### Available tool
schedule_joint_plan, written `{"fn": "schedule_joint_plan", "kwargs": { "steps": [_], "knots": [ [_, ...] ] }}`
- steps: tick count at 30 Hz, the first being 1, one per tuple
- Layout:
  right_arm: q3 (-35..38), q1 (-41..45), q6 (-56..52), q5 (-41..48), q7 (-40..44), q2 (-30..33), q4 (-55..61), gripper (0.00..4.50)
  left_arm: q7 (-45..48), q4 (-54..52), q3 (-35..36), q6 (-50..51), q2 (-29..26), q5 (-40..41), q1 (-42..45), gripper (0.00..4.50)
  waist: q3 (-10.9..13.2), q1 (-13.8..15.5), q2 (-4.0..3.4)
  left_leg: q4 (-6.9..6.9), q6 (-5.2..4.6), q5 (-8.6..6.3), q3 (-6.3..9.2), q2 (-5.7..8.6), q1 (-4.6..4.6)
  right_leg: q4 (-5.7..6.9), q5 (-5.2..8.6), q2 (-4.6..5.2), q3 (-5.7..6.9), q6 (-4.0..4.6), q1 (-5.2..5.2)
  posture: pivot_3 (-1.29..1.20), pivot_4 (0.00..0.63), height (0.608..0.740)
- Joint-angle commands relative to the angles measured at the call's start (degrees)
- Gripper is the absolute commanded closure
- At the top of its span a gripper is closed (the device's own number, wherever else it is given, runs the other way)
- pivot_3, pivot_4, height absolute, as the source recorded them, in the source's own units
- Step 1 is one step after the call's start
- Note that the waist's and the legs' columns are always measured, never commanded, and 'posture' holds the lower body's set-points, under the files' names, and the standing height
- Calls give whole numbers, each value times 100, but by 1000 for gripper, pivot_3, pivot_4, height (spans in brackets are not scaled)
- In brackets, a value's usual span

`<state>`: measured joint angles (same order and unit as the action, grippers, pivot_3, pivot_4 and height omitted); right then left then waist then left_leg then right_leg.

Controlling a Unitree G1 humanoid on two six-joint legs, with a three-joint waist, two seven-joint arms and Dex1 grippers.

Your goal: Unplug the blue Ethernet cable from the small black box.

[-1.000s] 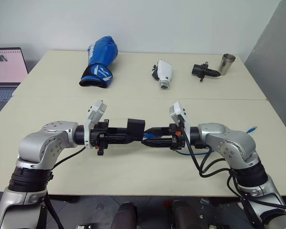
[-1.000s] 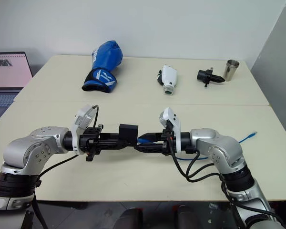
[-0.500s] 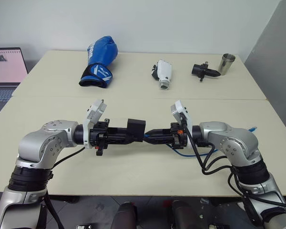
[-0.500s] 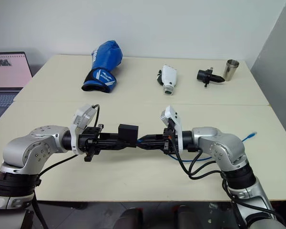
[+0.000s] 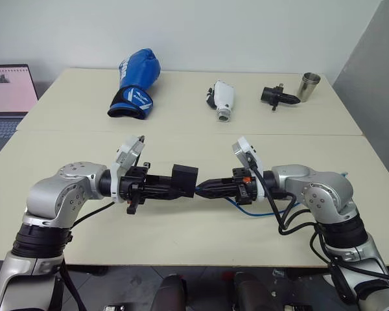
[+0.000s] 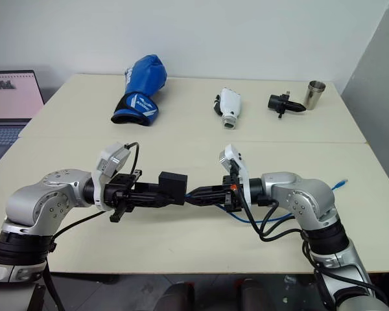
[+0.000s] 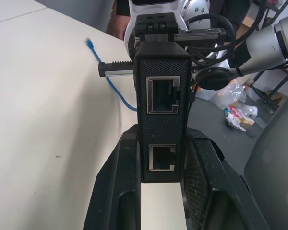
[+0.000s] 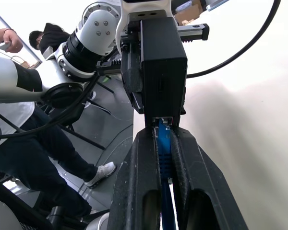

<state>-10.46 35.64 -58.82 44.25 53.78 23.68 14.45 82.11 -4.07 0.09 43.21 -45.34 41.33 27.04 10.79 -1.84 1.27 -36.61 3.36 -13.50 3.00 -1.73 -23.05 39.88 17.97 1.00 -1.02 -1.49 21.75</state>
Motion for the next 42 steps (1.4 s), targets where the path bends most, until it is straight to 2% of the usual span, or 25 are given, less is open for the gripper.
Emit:
{"fn": "schedule_joint_plan", "kwargs": {
  "steps": [1,6,15,20,27,32,34,36,42],
  "knots": [
    [29,115,7,315,173,-82,326,4473,-23,53,-1,-126,-49,-113,122,3706,0,0,0,0,0,0,0,0,0,0,0,0,0,0,0,0,150,740],
    [-3,68,64,208,170,-17,347,4473,-64,8,1,-139,-14,-105,62,3707,0,0,0,1,0,0,0,0,-1,-1,0,0,0,0,1,0,150,740],
    [128,-470,351,-146,497,904,143,4473,-163,136,308,-240,-264,-159,-75,3707,1,1,1,1,0,0,0,1,-3,-4,0,0,0,-1,1,0,150,740],
    [445,-619,639,-322,339,1113,-169,4473,-264,12,384,-226,-280,-156,-243,3707,2,2,1,1,0,0,-1,0,-4,-4,1,0,-1,-1,2,0,150,740],
    [795,420,3519,-2562,-1801,499,-3091,4473,-778,46,391,-301,-63,-274,-296,3707,4,-7,0,0,0,0,-6,0,-1,-1,0,0,-5,-2,5,0,150,740],
    [877,1262,4968,-3394,-2599,266,-4924,4473,-1036,179,342,-367,134,-378,-147,3707,6,-7,-3,1,0,0,-13,1,-16,2,-1,0,-11,0,23,0,150,740],
    [982,1538,5217,-3484,-2800,162,-5392,3763,-1207,245,361,-512,255,-481,-94,3707,6,-6,-3,-1,2,1,-12,1,-42,4,-2,1,-10,2,46,0,150,740],
    [1040,1633,5342,-3529,-2831,104,-5576,3358,-1335,289,382,-612,325,-562,-78,3707,6,-4,-3,-4,3,2,-13,3,-58,1,-2,6,-10,3,54,0,150,740],
    [1157,1406,5197,-3421,-2593,107,-4899,2015,-1876,495,482,-1061,578,-882,-90,3707,7,-3,-5,-14,2,2,-8,5,-69,3,-2,9,-5,3,58,0,150,740]
  ]
}}
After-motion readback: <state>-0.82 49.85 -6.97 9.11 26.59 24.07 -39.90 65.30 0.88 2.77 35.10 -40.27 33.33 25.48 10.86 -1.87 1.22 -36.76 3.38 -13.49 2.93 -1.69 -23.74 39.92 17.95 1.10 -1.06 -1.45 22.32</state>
